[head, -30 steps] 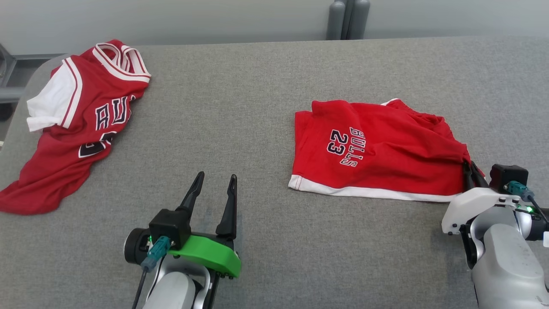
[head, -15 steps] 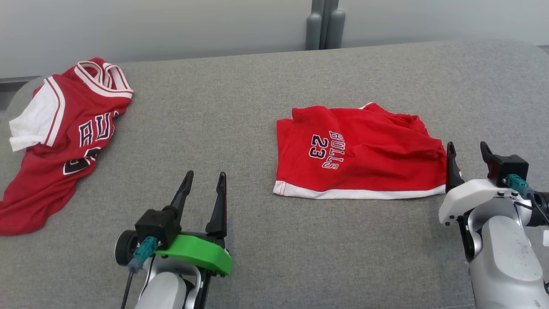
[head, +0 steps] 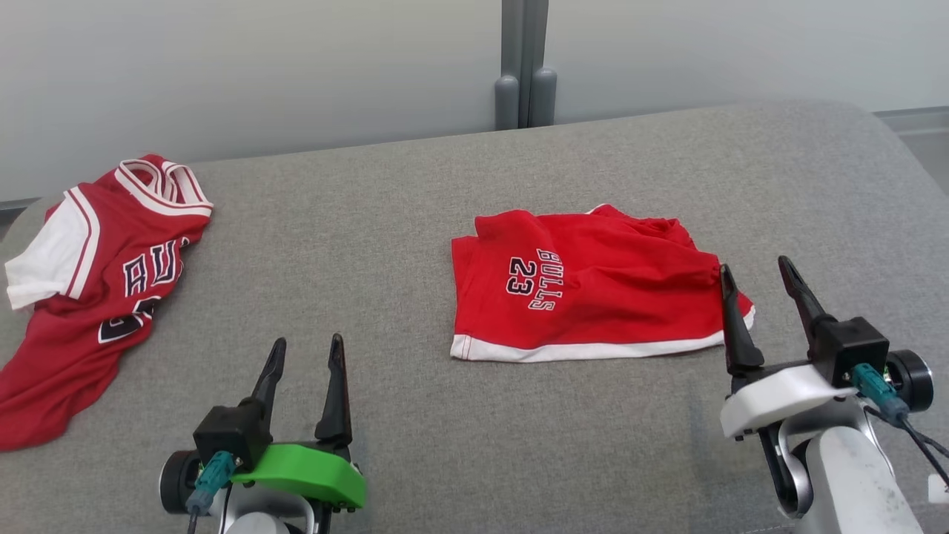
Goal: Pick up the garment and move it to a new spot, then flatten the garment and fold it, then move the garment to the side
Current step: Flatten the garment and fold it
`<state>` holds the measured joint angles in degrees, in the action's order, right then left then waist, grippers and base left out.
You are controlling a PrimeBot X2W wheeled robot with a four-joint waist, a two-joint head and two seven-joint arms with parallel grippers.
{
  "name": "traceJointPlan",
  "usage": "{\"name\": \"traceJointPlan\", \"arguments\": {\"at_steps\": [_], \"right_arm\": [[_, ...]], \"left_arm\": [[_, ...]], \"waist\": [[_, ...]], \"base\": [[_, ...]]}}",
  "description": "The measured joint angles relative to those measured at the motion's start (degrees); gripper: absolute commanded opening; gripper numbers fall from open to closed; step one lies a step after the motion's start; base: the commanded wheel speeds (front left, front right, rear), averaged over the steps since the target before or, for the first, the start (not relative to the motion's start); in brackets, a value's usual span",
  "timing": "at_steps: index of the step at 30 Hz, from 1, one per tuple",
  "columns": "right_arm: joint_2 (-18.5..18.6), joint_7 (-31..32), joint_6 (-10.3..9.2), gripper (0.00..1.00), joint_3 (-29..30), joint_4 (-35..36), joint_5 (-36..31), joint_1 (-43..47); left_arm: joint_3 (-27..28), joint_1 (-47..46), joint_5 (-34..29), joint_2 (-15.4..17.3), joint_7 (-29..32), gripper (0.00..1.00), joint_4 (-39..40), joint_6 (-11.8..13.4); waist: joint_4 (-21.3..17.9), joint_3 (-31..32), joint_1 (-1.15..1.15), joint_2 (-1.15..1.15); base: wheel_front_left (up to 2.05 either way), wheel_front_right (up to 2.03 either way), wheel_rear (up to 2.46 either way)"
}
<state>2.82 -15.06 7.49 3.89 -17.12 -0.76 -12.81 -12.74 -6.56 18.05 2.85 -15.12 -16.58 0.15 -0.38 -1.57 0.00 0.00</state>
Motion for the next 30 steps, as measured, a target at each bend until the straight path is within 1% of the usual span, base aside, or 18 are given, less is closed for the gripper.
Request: {"name": "traceJointPlan", "arguments": {"at_steps": [1, 3, 9, 14, 17, 30], "right_arm": [[-0.01, 0.00, 0.00, 1.00, -1.03, 2.78, 0.82, 2.27], [-0.01, 0.00, 0.00, 1.00, -1.66, 5.20, 1.51, 4.35], [0.00, 0.00, 0.00, 1.00, -2.87, 9.53, 2.79, 8.86], [-0.01, 0.00, 0.00, 1.00, -2.93, 10.60, 4.32, 11.85], [-0.01, 0.00, 0.00, 1.00, -2.91, 10.66, 4.72, 12.82], [-0.01, 0.00, 0.00, 1.00, -3.38, 11.03, 6.16, 13.67]], "left_arm": [[0.76, 1.33, -0.36, 0.00, 0.00, 1.00, 0.79, 0.22], [1.41, 2.59, -0.66, 0.00, 0.00, 1.00, 1.72, 0.32], [2.57, 5.55, -1.94, -0.01, 0.00, 1.00, 3.75, 0.71], [3.01, 6.69, -3.57, 0.00, 0.00, 1.00, 3.78, 0.85], [3.18, 7.05, -3.93, 0.00, 0.00, 1.00, 3.54, 0.47], [3.35, 7.60, -3.99, -0.01, 0.00, 1.00, 2.74, -0.38]], "waist": [[-0.09, 0.70, 0.00, 0.00], [-0.08, 1.27, 0.00, 0.00], [0.66, 2.15, 0.00, 0.00], [1.69, 2.83, 0.00, 0.00], [2.03, 3.19, 0.00, 0.00], [2.25, 4.04, 0.00, 0.00]], "base": [[0.00, 0.00, 0.00], [0.00, 0.00, 0.00], [0.00, 0.00, 0.00], [0.00, 0.00, 0.00], [0.00, 0.00, 0.00], [0.00, 0.00, 0.00]]}}
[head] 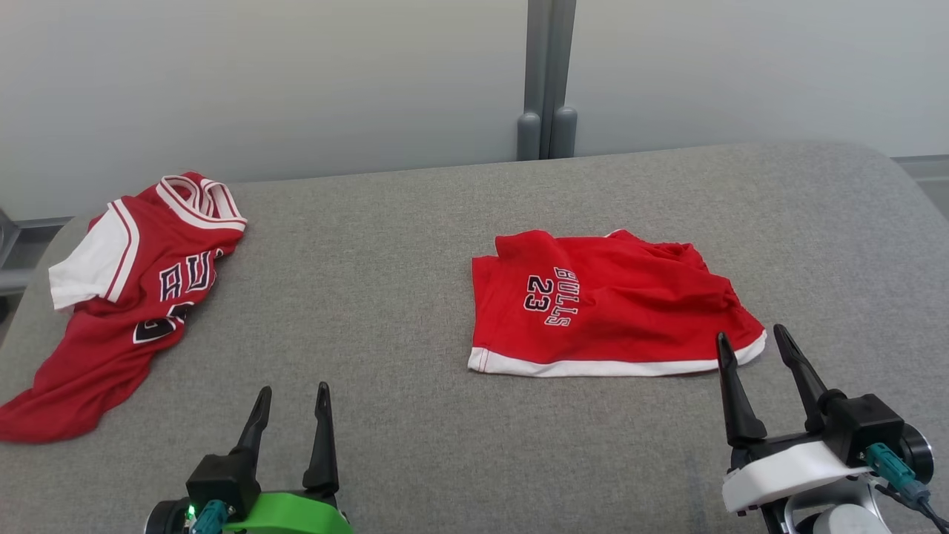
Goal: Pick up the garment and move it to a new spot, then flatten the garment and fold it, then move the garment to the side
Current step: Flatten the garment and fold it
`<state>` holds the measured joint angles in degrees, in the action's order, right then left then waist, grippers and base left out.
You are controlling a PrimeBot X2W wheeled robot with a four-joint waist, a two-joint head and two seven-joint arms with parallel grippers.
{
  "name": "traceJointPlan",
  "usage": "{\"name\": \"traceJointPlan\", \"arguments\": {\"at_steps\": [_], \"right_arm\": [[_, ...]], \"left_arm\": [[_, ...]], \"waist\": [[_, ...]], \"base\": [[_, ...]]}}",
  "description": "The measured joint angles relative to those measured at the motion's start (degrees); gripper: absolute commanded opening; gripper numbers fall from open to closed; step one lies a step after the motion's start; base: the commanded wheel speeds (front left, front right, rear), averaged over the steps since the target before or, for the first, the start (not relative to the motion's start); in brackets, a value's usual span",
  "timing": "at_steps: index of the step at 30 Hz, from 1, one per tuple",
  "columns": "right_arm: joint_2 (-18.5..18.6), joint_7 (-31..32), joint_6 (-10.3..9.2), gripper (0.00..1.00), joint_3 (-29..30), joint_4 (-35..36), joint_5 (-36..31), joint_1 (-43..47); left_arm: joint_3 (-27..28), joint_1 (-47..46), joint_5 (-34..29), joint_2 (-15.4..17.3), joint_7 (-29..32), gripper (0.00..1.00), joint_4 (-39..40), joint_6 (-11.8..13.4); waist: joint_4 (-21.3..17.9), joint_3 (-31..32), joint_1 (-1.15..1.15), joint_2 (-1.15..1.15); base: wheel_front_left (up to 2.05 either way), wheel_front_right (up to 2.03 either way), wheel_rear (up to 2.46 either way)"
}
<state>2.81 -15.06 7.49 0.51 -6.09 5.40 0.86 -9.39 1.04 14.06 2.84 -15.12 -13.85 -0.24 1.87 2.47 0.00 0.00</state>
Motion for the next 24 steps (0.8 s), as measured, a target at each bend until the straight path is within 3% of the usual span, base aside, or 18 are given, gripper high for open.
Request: {"name": "traceJointPlan", "arguments": {"at_steps": [14, 24], "right_arm": [[0.00, 0.00, 0.00, 1.00, -0.05, -0.11, 0.14, 0.00], [0.00, 0.00, 0.00, 1.00, 0.59, -0.37, 0.55, -0.20]], "left_arm": [[-0.55, -0.12, 0.45, 0.00, 0.00, 1.00, -2.42, -0.63], [-5.64, -7.13, 1.09, 0.13, 5.05, 1.00, -9.57, -4.87]], "waist": [[-0.31, -0.31, 0.00, 0.00], [-1.65, -1.22, 0.00, 0.00]], "base": [[0.00, 0.00, 0.00], [0.00, 0.00, 0.00]]}}
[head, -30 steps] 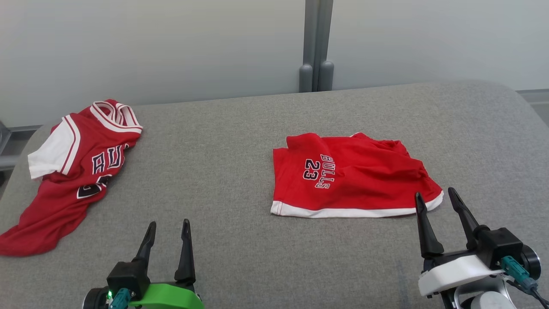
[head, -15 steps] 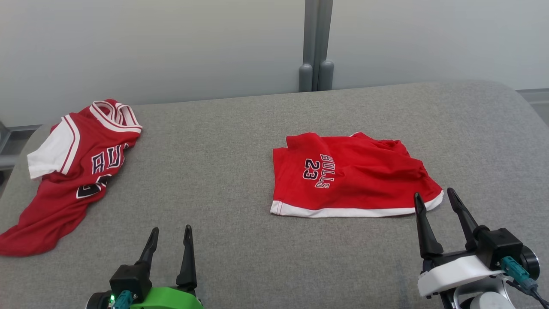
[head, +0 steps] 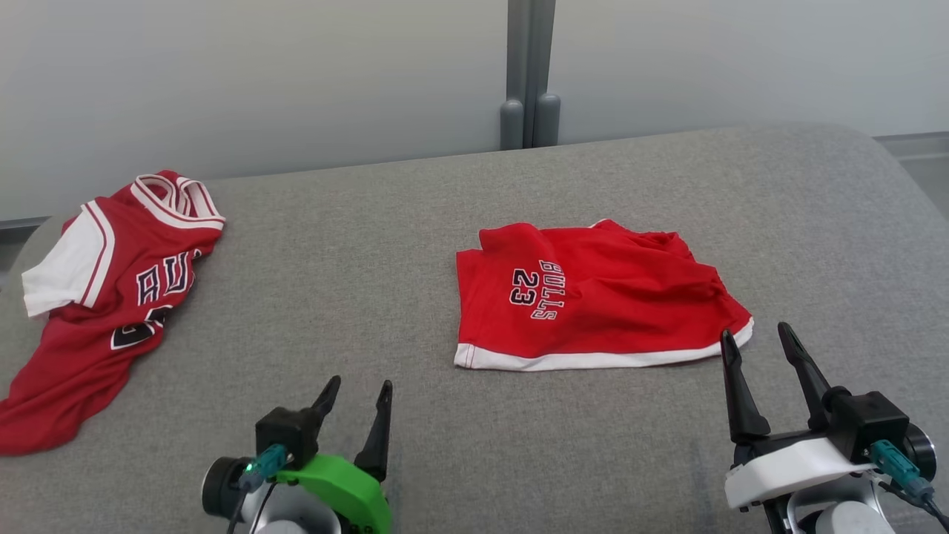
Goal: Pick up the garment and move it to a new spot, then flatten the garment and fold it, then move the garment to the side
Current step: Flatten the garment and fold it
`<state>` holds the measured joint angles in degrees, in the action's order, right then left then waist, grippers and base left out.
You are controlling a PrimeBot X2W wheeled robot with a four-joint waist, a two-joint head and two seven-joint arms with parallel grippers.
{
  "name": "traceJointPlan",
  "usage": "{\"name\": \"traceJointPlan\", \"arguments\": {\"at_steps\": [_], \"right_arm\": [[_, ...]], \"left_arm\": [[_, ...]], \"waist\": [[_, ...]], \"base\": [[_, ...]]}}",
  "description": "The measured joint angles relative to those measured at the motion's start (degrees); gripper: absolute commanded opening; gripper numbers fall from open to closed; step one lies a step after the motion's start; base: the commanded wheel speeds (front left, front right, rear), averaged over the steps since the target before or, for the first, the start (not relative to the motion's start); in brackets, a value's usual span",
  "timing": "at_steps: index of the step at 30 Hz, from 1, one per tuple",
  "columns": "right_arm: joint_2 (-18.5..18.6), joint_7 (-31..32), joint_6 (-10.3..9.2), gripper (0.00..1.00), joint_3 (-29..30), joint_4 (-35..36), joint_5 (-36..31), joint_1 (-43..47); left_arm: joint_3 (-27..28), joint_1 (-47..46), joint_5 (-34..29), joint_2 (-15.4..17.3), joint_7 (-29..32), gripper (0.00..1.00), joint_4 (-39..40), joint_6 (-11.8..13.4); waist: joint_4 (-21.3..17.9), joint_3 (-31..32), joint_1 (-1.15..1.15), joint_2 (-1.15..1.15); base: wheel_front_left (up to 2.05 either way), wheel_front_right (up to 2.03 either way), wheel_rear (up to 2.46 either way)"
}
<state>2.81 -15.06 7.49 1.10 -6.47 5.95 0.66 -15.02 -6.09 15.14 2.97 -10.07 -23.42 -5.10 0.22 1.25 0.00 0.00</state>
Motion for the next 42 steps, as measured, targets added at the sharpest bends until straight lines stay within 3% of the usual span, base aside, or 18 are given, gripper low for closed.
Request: {"name": "traceJointPlan", "arguments": {"at_steps": [9, 19, 30, 42], "right_arm": [[0.00, -0.01, 0.00, 1.00, -0.79, -0.22, 0.16, -1.08], [0.01, 0.00, 0.00, 1.00, -1.58, -0.25, 0.16, -3.08], [0.01, 0.00, 0.00, 1.00, -1.81, -0.41, 0.33, -4.33], [0.01, 0.00, 0.00, 1.00, -1.91, -0.77, 0.37, -4.70]], "left_arm": [[-7.00, -9.26, 4.20, -0.05, 3.45, 1.00, -11.81, -2.02], [-11.25, -16.94, 9.25, -0.13, 1.01, 1.00, -23.74, -2.21], [-16.00, -21.63, 14.22, -0.18, -2.20, 1.00, -31.16, -2.23], [-17.62, -24.71, 17.11, -0.18, -4.55, 1.00, -36.24, -1.98]], "waist": [[-3.26, -1.47, 0.00, 0.00], [-7.98, -4.43, 0.00, 0.00], [-11.67, -7.19, 0.00, 0.00], [-12.79, -7.97, 0.00, 0.00]], "base": [[0.00, 0.00, 0.00], [0.00, 0.00, 0.00], [0.00, 0.00, 0.00], [0.00, 0.00, 0.00]]}}
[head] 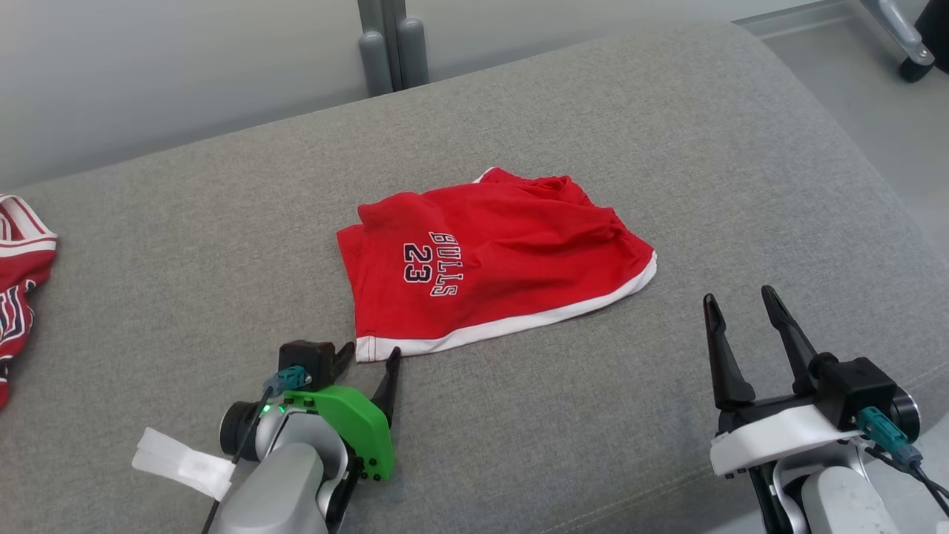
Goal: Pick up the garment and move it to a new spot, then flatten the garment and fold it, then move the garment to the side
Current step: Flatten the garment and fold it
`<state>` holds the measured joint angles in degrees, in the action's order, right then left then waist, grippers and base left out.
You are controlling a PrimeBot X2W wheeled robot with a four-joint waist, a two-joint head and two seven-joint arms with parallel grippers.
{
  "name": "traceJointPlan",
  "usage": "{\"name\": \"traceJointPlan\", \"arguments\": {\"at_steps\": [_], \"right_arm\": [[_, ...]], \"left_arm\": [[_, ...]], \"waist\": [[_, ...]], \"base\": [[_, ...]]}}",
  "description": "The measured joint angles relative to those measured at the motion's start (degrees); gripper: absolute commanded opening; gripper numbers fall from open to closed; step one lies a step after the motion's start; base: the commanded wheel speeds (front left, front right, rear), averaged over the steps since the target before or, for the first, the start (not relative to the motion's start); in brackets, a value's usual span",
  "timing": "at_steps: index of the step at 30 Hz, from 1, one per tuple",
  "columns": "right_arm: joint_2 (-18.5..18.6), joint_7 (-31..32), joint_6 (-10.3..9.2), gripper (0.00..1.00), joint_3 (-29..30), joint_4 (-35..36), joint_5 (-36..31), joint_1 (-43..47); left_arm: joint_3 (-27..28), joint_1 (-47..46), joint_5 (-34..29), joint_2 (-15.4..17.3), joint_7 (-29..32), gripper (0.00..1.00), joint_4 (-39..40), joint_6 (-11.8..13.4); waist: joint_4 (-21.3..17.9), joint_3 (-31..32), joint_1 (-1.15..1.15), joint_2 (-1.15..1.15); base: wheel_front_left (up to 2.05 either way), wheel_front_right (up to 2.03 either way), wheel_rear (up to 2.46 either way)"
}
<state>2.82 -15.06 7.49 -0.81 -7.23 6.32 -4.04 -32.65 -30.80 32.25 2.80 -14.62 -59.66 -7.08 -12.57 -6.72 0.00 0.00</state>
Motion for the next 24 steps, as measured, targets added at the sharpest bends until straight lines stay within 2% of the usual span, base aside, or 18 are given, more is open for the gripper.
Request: {"name": "traceJointPlan", "arguments": {"at_steps": [12, 14, 15, 16, 24], "right_arm": [[0.00, 0.00, 0.00, 1.00, -0.15, -0.09, 0.07, -0.40], [0.00, 0.00, 0.00, 1.00, -0.12, -0.08, 0.07, -0.41], [0.00, 0.00, 0.00, 1.00, -0.12, -0.08, 0.07, -0.41], [0.00, 0.00, 0.00, 1.00, -0.07, -0.08, 0.05, -0.41], [0.00, 0.00, 0.00, 1.00, 0.87, -0.08, -0.14, -0.35]], "left_arm": [[-2.80, -0.76, 2.35, -0.01, -0.37, 0.99, 0.05, -0.05], [-2.64, -0.97, 2.70, -0.01, -0.41, 0.46, -0.12, -0.05], [-2.64, -0.97, 2.70, -0.01, -0.41, 0.30, -0.12, -0.05], [-2.54, -1.01, 2.80, -0.01, -0.41, 0.00, -0.15, -0.05], [-0.52, -0.47, 2.85, -0.01, -0.42, 0.00, 1.05, 0.07]], "waist": [[-1.09, -0.45, 0.00, 0.00], [-1.30, -0.51, 0.00, 0.00], [-1.30, -0.51, 0.00, 0.00], [-1.35, -0.53, 0.00, 0.00], [-0.36, -0.21, 0.00, 0.00]], "base": [[0.00, 0.00, 0.00], [0.00, 0.00, 0.00], [0.00, 0.00, 0.00], [0.00, 0.00, 0.00], [0.00, 0.00, 0.00]]}}
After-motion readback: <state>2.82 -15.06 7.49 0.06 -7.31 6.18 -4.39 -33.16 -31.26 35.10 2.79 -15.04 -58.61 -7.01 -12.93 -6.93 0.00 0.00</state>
